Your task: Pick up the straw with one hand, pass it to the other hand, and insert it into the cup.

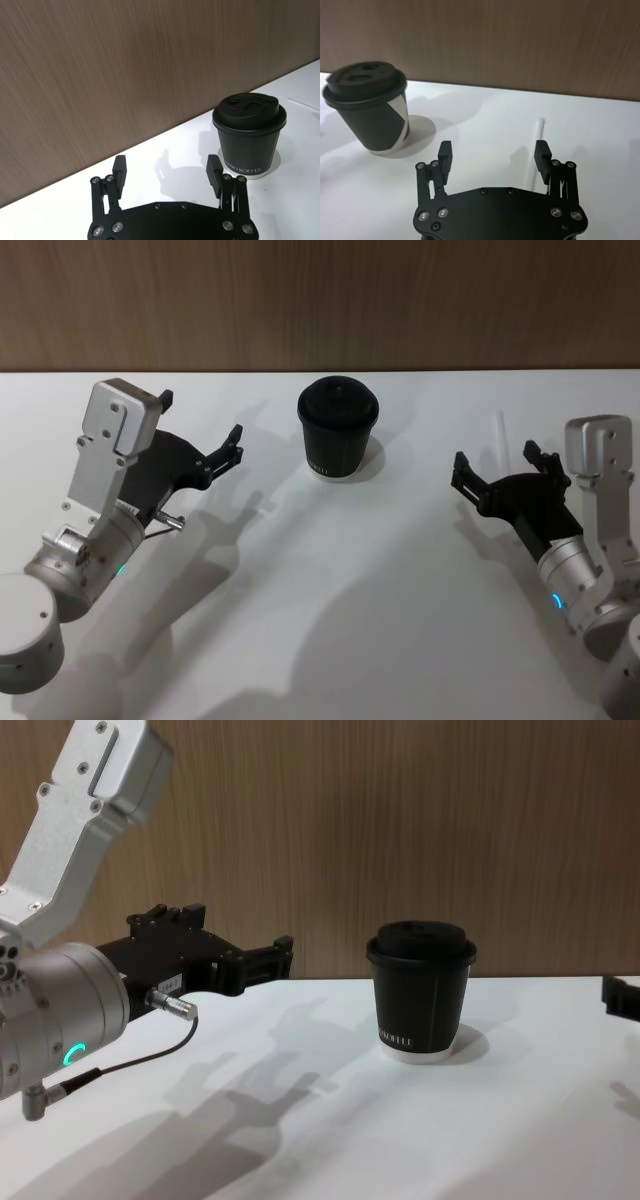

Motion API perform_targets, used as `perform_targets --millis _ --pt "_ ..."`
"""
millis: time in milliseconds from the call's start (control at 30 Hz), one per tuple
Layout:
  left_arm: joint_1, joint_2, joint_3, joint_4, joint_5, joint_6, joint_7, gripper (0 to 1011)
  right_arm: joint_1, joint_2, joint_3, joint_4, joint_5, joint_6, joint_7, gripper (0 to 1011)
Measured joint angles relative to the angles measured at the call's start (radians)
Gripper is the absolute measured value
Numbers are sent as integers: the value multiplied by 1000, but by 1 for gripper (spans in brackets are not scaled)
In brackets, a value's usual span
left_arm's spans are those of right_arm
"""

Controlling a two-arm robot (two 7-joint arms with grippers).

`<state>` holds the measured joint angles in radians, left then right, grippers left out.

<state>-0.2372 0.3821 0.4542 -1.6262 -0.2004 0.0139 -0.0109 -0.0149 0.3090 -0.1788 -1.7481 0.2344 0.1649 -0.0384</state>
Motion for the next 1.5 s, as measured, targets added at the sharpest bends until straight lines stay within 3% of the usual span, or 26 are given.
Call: perform_targets --millis 467,1500 --pt "0 0 0 0 0 0 0 1002 13 -6 17 33 -29 48 -27 1001" --pt "0 0 0 0 0 0 0 1003 50 -33 44 138 -49 60 -26 1001"
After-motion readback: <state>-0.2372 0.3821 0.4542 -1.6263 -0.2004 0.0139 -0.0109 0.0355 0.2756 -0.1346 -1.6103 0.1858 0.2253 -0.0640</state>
